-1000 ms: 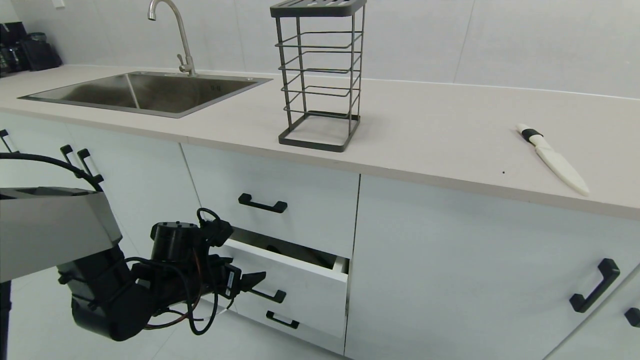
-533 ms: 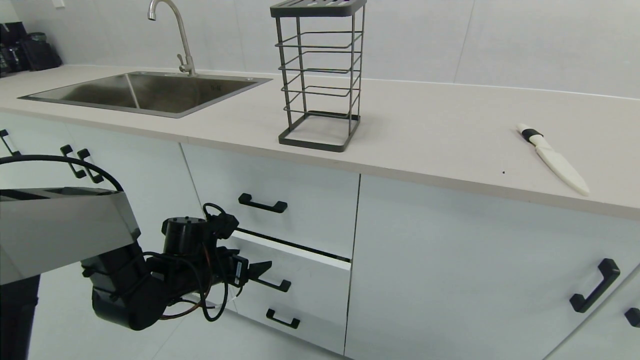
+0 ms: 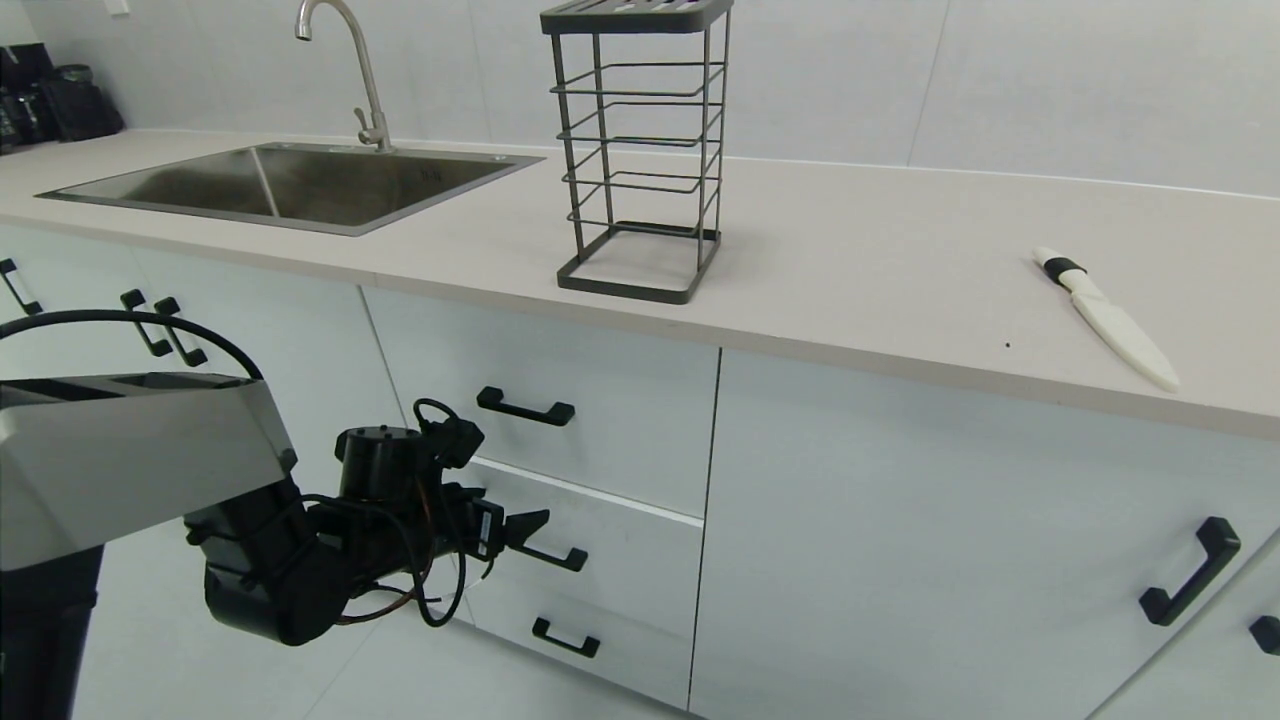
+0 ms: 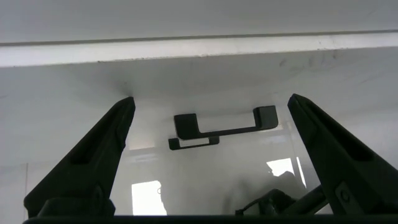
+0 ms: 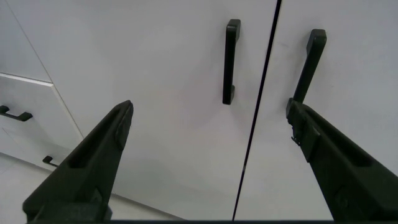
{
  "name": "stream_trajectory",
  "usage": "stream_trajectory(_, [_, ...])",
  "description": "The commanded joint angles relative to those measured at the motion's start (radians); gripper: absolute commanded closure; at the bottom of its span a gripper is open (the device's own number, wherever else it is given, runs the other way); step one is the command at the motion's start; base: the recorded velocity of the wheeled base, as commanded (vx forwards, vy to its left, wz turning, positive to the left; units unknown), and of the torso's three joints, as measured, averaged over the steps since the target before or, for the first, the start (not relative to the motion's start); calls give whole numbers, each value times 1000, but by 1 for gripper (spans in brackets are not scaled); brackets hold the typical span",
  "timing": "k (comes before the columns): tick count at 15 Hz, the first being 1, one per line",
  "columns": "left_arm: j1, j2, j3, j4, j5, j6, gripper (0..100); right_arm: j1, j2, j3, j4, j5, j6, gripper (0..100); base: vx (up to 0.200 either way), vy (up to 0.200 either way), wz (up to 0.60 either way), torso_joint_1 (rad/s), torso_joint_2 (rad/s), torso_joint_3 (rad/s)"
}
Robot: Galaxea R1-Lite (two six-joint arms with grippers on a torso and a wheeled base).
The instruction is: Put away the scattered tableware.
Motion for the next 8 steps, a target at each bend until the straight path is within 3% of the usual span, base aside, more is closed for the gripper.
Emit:
stream_trajectory(1, [1,-1,-18,-2,0,-1,0,0,2,0,0,0,0,0,0,0,0,0,0,0])
stream_trajectory(3, [-2,-3,-11,-2,0,0,0,0,2,0,0,0,0,0,0,0,0,0,0,0])
stream_trajectory(6, [-23,-40,81,-34,3,-1,0,0,2,0,0,0,0,0,0,0,0,0,0,0])
stream_trajectory(7, [-42,-115,167,-43,19,-26,0,0,2,0,0,0,0,0,0,0,0,0,0,0])
stream_trajectory(8, [-42,-115,167,-43,19,-26,0,0,2,0,0,0,0,0,0,0,0,0,0,0])
